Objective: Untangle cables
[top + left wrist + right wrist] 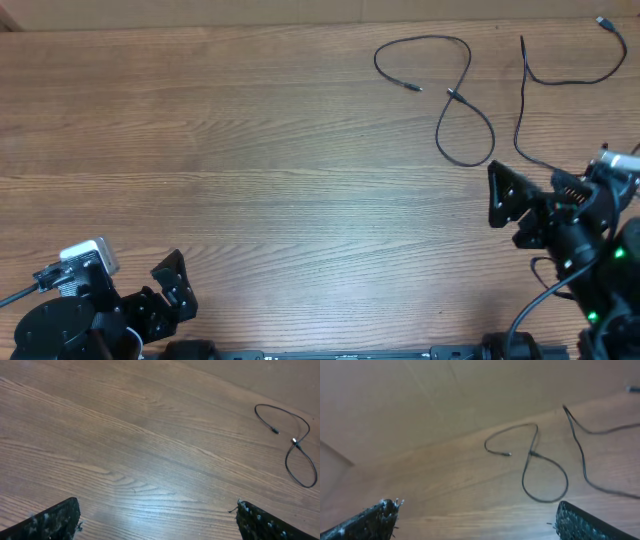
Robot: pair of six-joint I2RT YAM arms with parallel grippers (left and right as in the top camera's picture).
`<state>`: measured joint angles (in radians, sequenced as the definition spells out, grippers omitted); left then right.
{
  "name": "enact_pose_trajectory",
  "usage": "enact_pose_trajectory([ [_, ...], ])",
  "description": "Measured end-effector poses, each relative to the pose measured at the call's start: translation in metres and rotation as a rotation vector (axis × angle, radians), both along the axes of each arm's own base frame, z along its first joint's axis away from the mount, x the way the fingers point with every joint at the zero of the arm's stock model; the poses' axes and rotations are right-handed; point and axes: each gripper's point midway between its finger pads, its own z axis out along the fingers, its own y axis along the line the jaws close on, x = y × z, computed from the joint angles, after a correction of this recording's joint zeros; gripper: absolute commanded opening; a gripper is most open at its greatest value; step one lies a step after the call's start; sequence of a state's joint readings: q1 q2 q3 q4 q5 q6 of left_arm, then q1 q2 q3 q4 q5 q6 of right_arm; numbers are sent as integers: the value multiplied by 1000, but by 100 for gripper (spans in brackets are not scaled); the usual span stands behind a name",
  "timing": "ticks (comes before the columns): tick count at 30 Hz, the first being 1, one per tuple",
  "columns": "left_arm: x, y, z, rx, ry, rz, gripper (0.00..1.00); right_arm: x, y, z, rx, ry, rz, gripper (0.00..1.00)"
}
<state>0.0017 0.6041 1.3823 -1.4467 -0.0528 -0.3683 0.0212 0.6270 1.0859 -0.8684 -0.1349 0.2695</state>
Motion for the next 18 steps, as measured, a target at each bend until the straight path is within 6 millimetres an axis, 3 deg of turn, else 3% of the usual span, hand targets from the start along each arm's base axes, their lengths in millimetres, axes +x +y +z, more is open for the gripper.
enact_pose_trajectory([
  [5,0,0,0,0,0,0,100,4,-2,-32,-3,-64,-12,100],
  [18,0,0,0,0,1,0,100,-2,-3,-58,1,-277,-19,100],
])
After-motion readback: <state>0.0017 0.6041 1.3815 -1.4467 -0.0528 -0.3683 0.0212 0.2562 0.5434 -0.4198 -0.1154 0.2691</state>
